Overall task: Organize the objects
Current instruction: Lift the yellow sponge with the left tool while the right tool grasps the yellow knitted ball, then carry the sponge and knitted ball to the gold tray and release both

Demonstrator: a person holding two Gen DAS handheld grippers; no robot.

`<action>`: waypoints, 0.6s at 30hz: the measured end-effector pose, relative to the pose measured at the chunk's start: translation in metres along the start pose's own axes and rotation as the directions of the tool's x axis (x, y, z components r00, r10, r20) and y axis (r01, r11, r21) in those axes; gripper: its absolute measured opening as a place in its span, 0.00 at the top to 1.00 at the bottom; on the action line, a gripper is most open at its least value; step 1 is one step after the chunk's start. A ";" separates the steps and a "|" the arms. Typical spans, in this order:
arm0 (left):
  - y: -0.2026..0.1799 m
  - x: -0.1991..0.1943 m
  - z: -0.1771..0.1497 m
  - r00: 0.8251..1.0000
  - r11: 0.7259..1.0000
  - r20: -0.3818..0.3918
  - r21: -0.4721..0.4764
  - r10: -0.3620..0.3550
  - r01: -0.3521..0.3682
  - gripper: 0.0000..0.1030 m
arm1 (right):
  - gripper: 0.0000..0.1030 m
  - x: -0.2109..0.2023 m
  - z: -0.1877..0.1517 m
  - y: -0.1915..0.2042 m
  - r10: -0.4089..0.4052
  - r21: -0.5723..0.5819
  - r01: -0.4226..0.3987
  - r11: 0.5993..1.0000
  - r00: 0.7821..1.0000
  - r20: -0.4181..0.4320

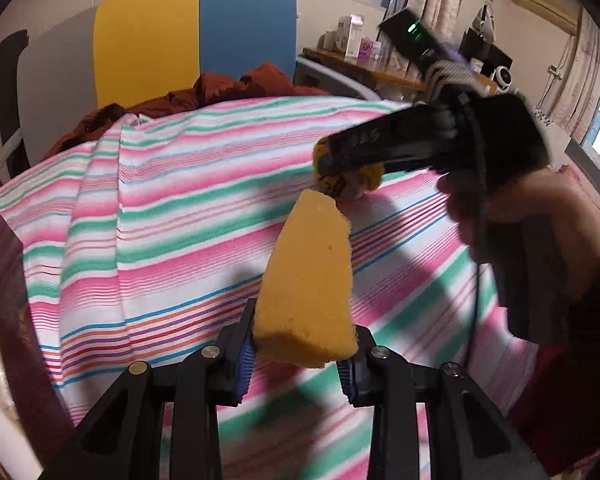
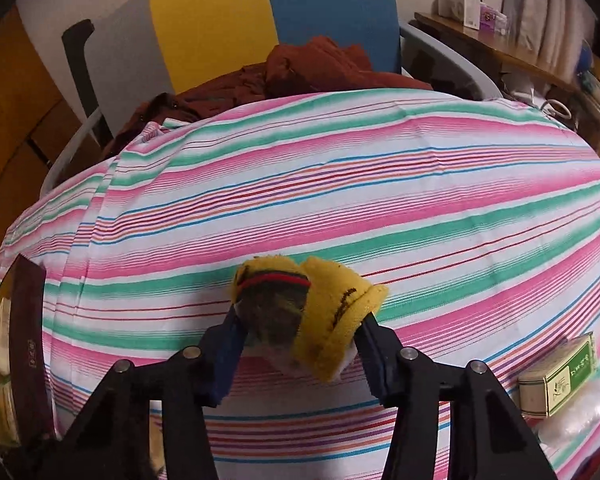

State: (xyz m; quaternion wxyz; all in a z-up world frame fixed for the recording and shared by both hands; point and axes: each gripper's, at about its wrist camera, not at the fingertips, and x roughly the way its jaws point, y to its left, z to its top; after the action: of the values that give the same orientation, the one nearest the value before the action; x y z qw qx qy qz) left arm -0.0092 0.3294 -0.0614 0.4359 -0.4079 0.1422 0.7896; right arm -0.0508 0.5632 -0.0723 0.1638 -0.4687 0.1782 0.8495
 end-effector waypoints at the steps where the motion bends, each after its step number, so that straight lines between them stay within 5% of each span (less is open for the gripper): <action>1: -0.001 -0.006 0.000 1.000 1.000 0.007 0.000 -0.002 0.002 0.67 | 0.49 -0.002 -0.001 0.003 0.005 -0.010 -0.005 1.000 1.000 0.004; 18: 0.039 -0.113 -0.010 0.985 0.994 0.158 -0.091 0.068 -0.054 0.67 | 0.50 -0.038 -0.019 0.050 0.191 -0.123 -0.187 0.975 0.981 0.019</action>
State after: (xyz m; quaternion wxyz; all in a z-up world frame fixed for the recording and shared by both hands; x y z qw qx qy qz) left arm -0.0028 0.2363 0.0137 0.4036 -0.3567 0.0847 0.8383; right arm -0.0397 0.5063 -0.0423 0.0561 -0.4457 0.1676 0.8775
